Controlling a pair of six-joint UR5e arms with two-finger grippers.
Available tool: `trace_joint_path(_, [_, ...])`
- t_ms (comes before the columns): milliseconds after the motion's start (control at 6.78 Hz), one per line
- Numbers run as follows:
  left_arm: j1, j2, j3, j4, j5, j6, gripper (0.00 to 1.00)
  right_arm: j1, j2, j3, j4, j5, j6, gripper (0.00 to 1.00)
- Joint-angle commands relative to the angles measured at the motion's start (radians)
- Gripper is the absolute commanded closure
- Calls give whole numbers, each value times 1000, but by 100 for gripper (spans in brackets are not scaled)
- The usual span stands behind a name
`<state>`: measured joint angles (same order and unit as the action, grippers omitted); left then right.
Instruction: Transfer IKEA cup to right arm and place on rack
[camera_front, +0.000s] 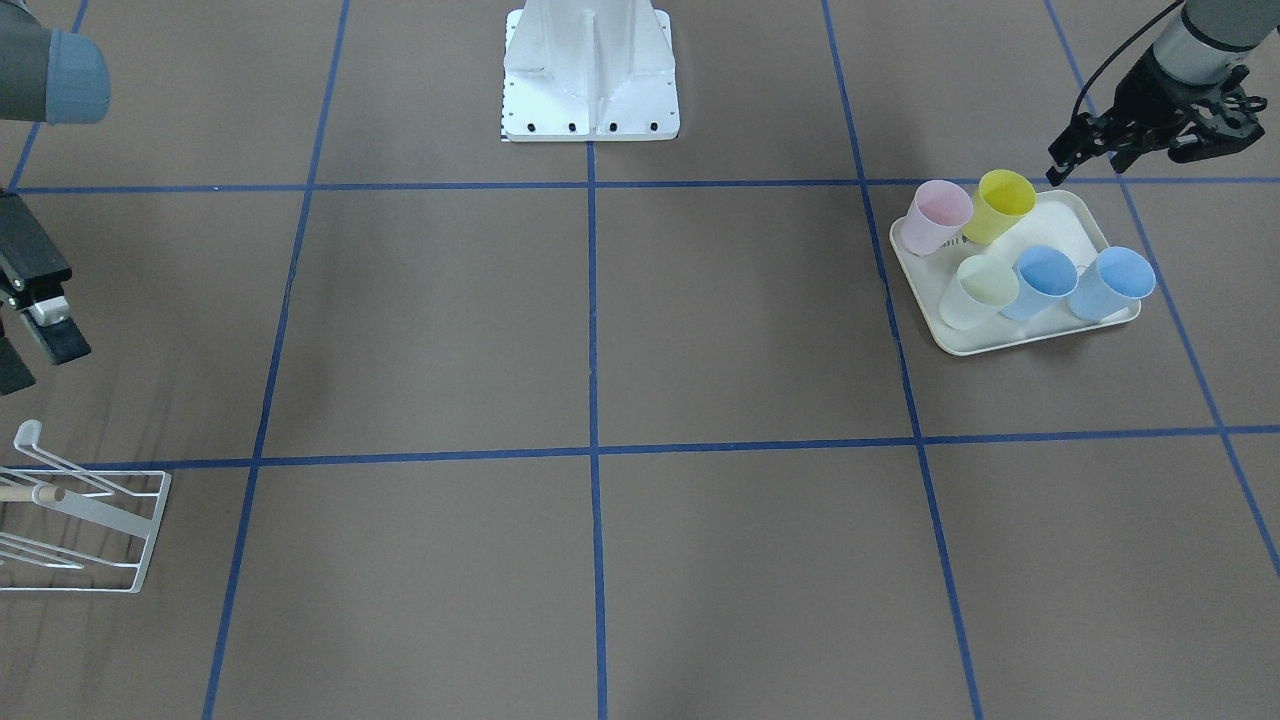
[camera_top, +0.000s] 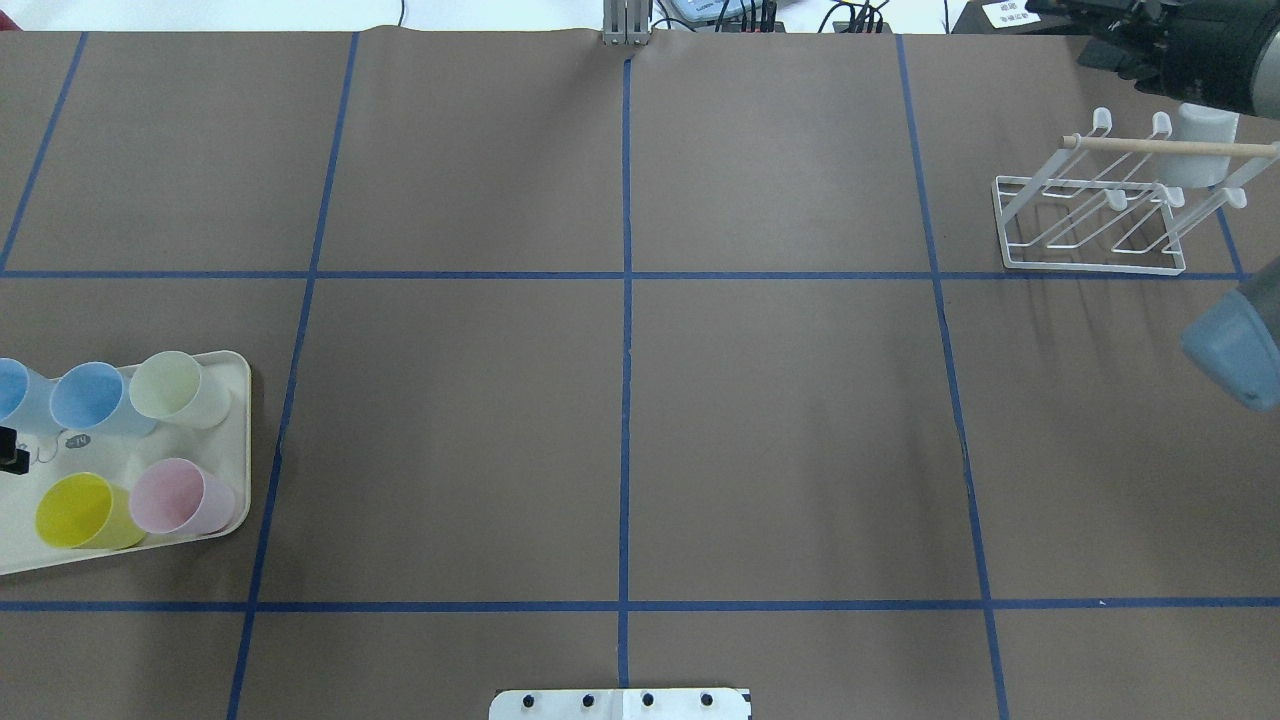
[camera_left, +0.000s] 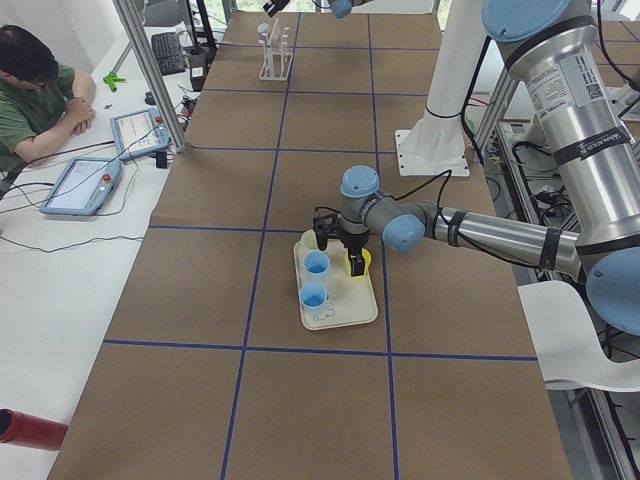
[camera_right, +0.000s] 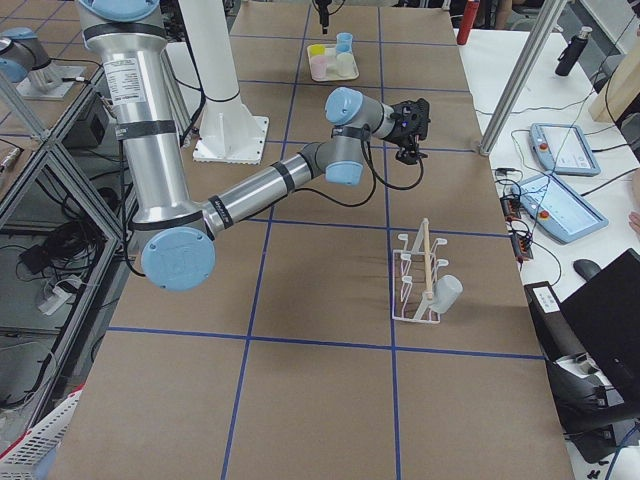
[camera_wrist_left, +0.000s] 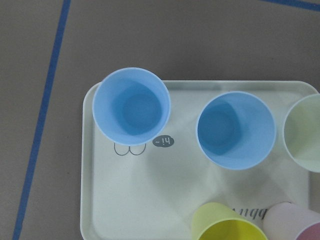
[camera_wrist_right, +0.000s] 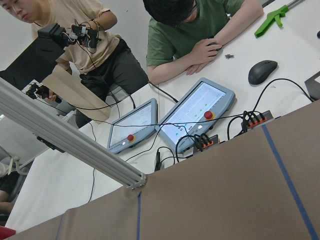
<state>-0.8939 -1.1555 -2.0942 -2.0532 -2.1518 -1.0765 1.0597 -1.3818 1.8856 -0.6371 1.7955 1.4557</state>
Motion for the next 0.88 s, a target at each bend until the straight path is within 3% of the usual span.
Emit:
trace_joint_path(0, [55,2,51,-82,26,-56,0,-41,14,12,0,-10,51,0])
trace_joint_path(737, [130,0,85,-130,24,-60,0,-59,15,18,2,-10,61,0])
